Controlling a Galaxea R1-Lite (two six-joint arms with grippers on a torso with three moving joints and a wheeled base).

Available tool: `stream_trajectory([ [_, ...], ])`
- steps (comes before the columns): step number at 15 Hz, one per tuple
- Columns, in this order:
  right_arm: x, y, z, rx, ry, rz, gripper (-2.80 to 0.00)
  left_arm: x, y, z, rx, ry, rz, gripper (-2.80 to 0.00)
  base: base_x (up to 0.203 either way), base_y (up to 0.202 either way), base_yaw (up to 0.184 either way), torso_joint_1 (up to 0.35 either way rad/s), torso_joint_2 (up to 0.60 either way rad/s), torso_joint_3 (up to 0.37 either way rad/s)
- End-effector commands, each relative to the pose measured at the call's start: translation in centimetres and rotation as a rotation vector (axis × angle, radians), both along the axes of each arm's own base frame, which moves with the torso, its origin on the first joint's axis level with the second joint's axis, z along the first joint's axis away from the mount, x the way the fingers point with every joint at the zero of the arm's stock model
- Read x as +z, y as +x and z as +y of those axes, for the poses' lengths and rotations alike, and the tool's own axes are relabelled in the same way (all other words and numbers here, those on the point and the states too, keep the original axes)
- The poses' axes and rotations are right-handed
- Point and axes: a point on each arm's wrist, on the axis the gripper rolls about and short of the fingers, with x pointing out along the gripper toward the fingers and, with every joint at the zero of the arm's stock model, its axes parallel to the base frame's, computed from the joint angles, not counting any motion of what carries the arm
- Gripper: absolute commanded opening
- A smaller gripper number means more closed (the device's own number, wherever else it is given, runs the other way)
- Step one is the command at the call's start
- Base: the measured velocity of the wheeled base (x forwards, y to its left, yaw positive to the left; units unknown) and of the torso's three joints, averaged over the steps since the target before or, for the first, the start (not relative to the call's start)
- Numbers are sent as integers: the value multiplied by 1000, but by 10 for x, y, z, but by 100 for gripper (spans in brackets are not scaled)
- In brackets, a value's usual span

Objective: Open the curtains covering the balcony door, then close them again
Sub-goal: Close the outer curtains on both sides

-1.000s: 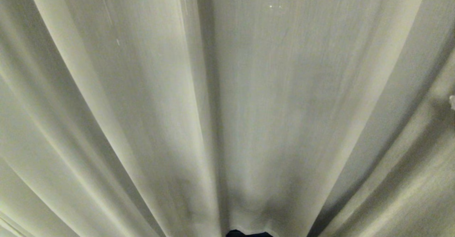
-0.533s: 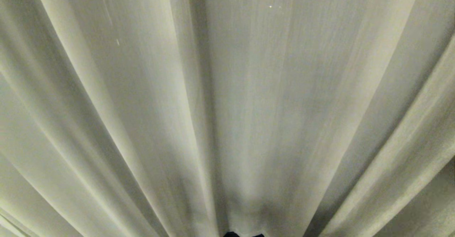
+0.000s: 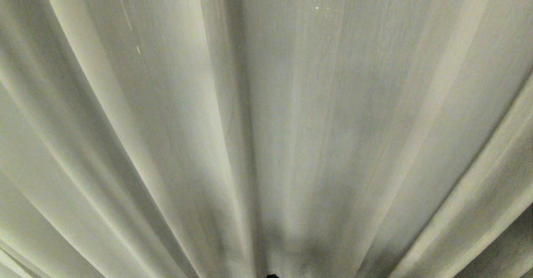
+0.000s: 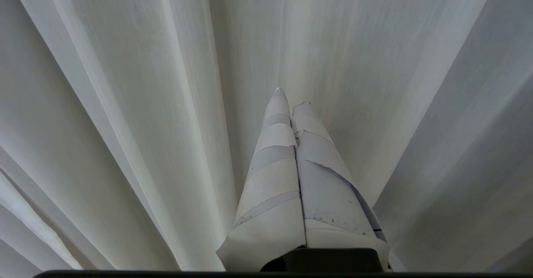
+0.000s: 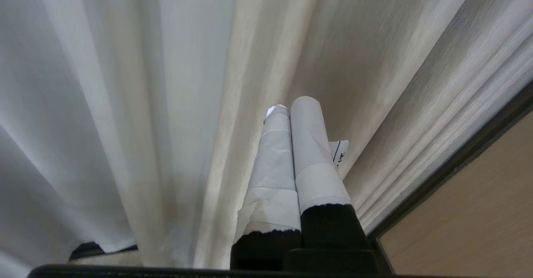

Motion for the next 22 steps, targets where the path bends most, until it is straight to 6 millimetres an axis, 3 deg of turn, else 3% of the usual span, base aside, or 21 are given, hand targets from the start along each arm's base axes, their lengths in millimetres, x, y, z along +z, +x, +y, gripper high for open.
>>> stream_trajectory([
  [1,-11,1,0,-3,2,-38,-280,0,0,0,1,-1,-1,-280,0,0,0,0,0,0],
  [5,-4,11,0,-82,-1,-32,-280,0,0,0,2,-1,-1,-280,0,0,0,0,0,0],
  [8,12,28,-4,-236,5,29,-280,0,0,0,1,-1,-1,-280,0,0,0,0,0,0],
  [15,55,72,-38,-544,37,136,-280,0,0,0,2,-1,-1,-280,0,0,0,0,0,0],
  [16,64,76,-43,-558,28,125,-5,0,0,0,2,-1,-1,-280,0,0,0,0,0,0],
  [22,103,91,-51,-524,-30,-49,0,0,0,0,2,-1,-1,-280,0,0,0,0,0,0],
])
